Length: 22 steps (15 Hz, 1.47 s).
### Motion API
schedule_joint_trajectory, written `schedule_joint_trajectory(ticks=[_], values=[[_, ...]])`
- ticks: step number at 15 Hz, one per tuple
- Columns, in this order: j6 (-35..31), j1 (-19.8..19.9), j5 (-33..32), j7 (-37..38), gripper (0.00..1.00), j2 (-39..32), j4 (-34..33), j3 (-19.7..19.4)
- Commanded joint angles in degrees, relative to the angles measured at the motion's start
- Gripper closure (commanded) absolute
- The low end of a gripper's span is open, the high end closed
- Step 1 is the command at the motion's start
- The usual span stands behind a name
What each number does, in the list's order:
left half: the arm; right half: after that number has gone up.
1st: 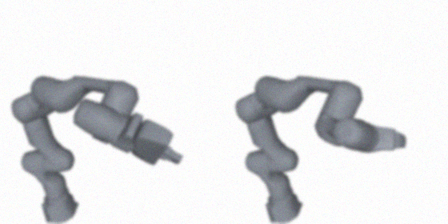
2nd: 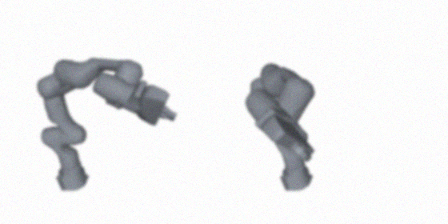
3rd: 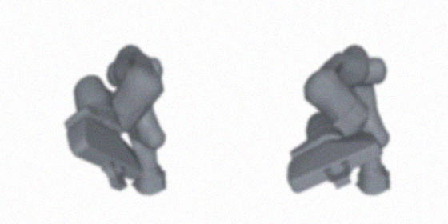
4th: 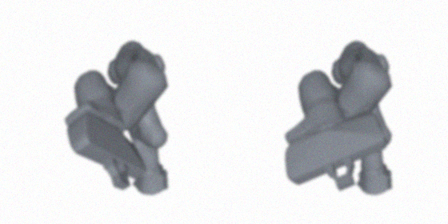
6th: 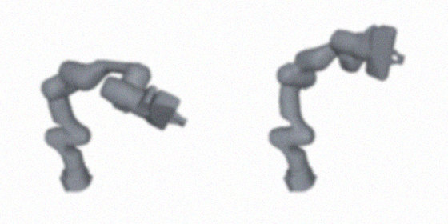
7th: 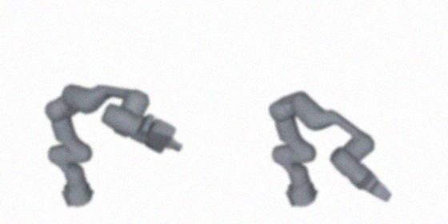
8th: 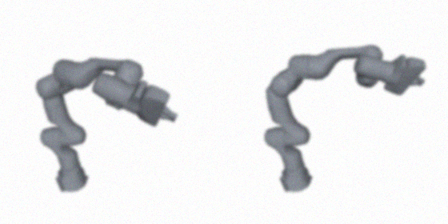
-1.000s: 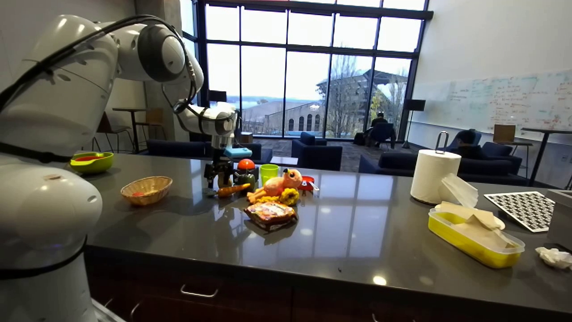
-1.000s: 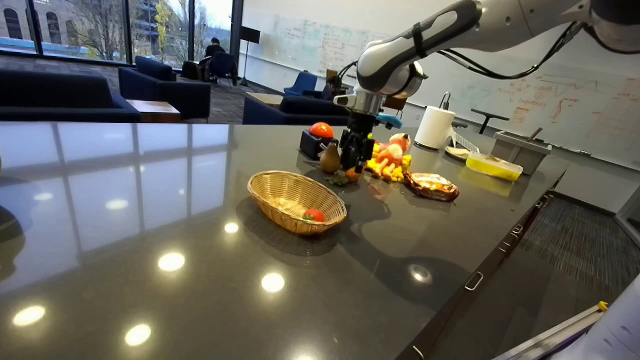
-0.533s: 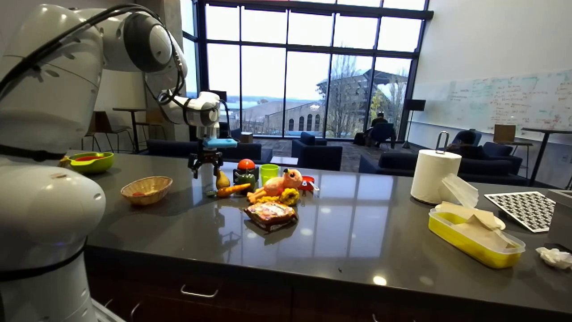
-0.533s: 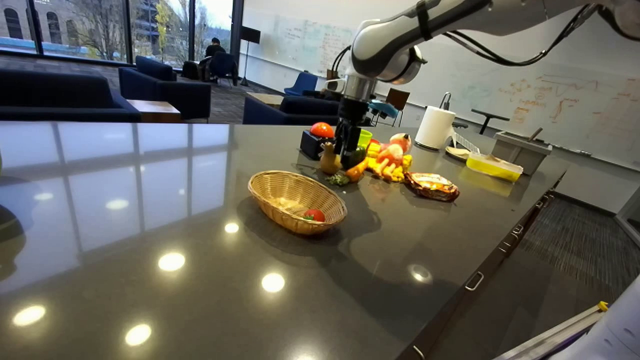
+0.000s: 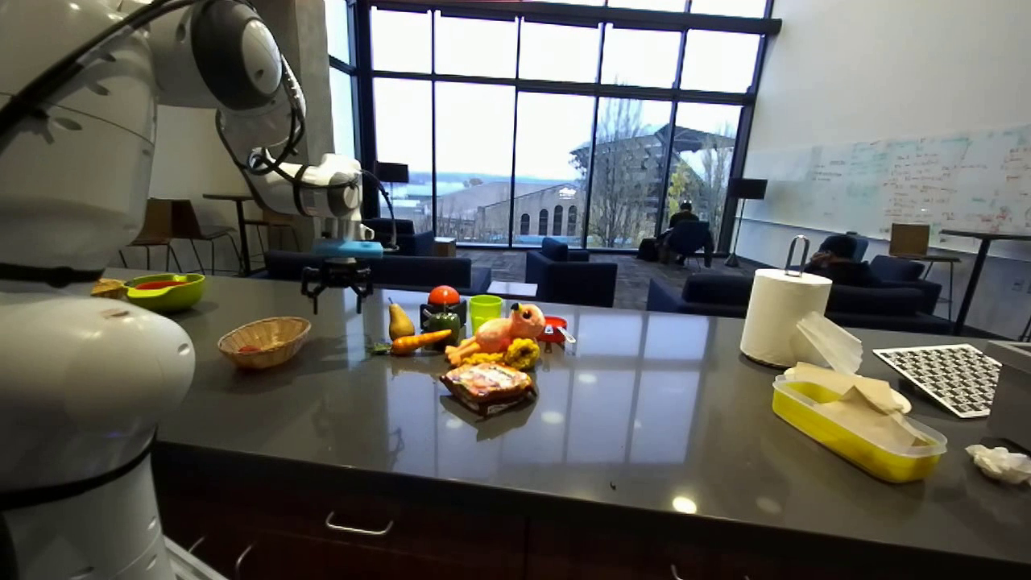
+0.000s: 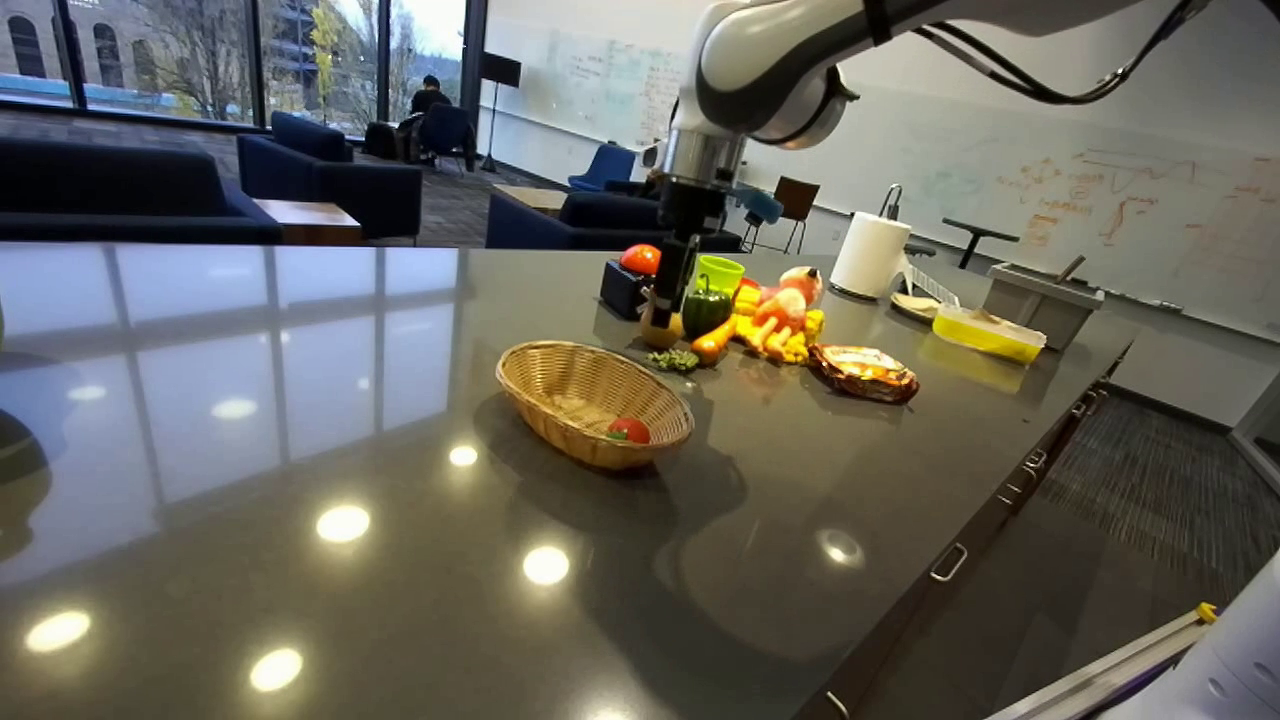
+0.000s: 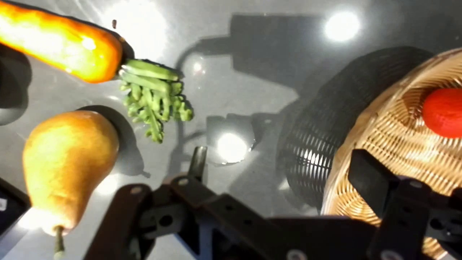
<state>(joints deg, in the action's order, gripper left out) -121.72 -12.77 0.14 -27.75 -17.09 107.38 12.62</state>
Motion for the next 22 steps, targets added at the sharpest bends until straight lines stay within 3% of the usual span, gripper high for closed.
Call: schedule_joint_trajectory(ticks=[1, 9, 16, 22], values=[[0.6, -1.0, 0.7, 9.5, 0.0, 2.2, 2.0, 1.3], [1.2, -2.6, 2.6, 20.6, 0.0, 1.5, 1.8, 2.5], [1.8, -2.8, 9.7, 32.5, 0.0, 0.2, 1.7, 2.4], [0.9, -3.9, 13.3, 37.2, 0.0, -1.5, 2.0, 2.8]])
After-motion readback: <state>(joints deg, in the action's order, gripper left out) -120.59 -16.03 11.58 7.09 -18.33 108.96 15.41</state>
